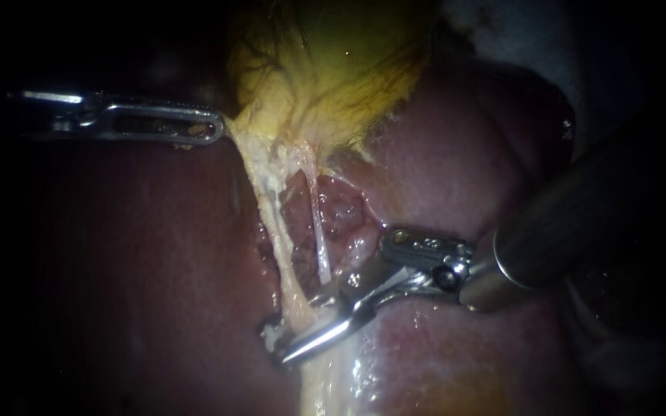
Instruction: Clipping first clip left tube
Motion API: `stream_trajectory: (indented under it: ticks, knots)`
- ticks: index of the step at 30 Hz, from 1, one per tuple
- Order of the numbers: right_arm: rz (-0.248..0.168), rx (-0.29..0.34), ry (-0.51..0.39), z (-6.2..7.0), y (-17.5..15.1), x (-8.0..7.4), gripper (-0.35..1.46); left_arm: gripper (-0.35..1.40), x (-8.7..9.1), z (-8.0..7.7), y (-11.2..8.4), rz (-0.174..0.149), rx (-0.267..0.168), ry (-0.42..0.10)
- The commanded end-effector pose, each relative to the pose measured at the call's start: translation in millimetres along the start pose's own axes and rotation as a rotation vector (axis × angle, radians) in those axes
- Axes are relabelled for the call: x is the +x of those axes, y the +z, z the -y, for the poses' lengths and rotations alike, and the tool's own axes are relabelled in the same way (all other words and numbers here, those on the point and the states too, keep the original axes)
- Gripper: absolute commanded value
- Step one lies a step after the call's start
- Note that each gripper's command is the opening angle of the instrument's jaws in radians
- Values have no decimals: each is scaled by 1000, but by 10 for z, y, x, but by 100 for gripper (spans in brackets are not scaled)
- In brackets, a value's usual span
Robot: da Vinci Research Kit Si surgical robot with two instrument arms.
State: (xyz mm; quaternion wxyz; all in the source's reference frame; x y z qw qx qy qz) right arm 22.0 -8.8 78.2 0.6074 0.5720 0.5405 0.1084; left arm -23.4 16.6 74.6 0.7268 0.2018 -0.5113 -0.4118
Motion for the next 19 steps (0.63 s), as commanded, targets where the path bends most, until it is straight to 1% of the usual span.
stream_trajectory:
  ticks: [1, 2, 3, 6, 19]
  knots:
    - [-1, -1, 0, 0, -1, 1, -17, -35, 0, 0, 0, 0, 0, 0]
    - [-1, -1, 0, -1, -1, 1, -29, -35, 0, 0, 0, 0, 0, 0]
    - [-1, -1, 0, -1, -2, 2, -35, -35, 0, 0, 0, 0, 0, 0]
    - [-9, -11, 0, -4, -4, 3, -35, -35, 0, 0, 0, 0, 0, 0]
    - [-7, -14, 0, -3, -3, 2, -35, -35, 0, 0, 0, 0, 0, 0]
